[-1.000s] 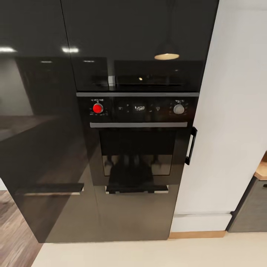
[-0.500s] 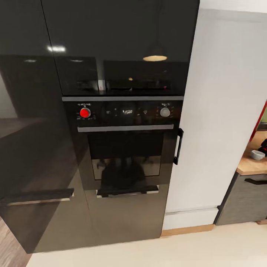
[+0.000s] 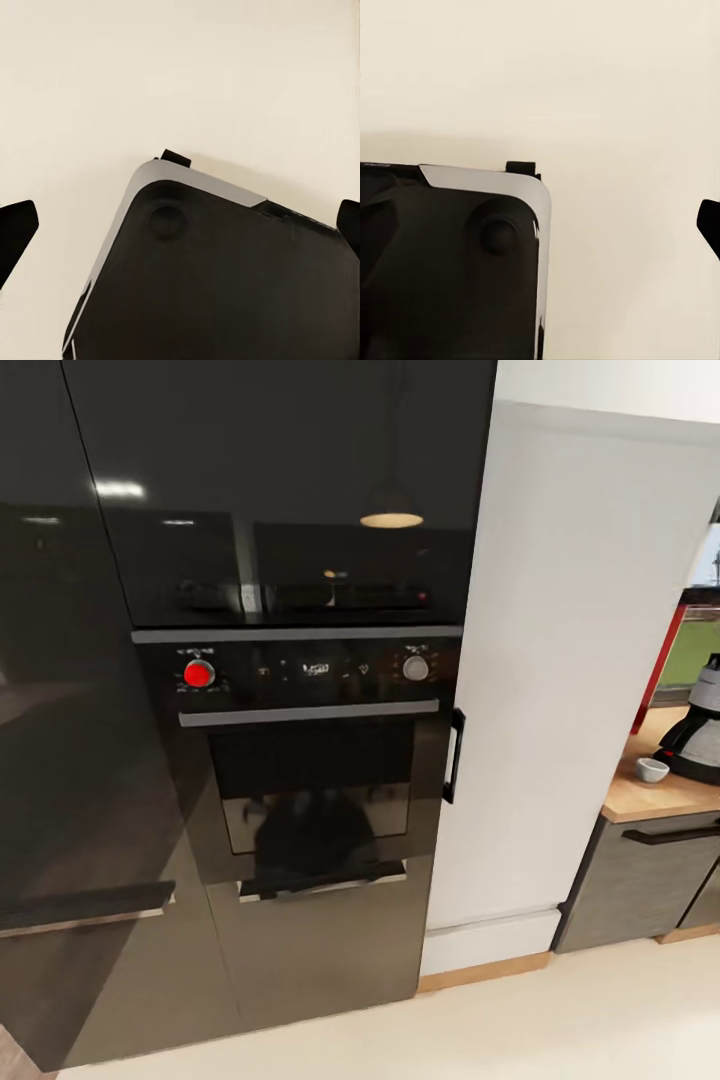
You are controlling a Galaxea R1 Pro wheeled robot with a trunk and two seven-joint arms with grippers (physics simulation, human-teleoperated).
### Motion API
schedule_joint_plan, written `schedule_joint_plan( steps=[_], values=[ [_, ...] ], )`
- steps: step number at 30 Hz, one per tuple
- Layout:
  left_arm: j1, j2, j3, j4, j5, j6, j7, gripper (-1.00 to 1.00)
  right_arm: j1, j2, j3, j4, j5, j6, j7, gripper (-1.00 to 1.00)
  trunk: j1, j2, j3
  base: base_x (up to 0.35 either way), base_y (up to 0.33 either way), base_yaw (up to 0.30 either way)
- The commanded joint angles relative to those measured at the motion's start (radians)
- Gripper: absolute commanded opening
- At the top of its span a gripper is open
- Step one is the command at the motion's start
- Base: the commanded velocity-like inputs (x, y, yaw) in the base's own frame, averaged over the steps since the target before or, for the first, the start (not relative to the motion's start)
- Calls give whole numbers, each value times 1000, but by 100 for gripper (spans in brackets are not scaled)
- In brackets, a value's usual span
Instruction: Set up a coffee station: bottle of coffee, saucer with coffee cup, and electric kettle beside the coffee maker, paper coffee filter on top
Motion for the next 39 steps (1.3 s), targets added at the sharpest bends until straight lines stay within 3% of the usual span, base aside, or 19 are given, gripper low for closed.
schedule_joint_plan(
  steps=[1,7,11,13,16,25,39],
  values=[
    [0,-1,5,0,-4,-3,2,100,-1,-1,5,1,-2,-3,2,100,-4,6,2,0,0,-3],
    [0,-1,6,1,-2,-7,3,100,-1,0,10,1,-2,-4,2,100,-27,48,21,0,0,17],
    [0,-1,5,1,-5,-18,1,100,-1,0,12,1,-3,-2,1,100,-27,48,21,0,0,206],
    [0,-1,-25,1,-15,-26,1,100,-1,-1,12,1,-3,-2,1,100,-27,48,20,11,-28,145],
    [0,-1,-36,1,-17,-26,1,100,-1,-1,12,1,-3,-2,2,100,-27,48,20,91,-159,48],
    [0,-2,-41,2,-16,-21,1,100,0,0,13,1,-3,-4,2,100,-27,48,20,169,-272,5],
    [0,-16,-46,2,-17,-22,1,100,0,0,15,1,-2,-5,2,100,-27,48,20,10,-329,0]
  ],
)
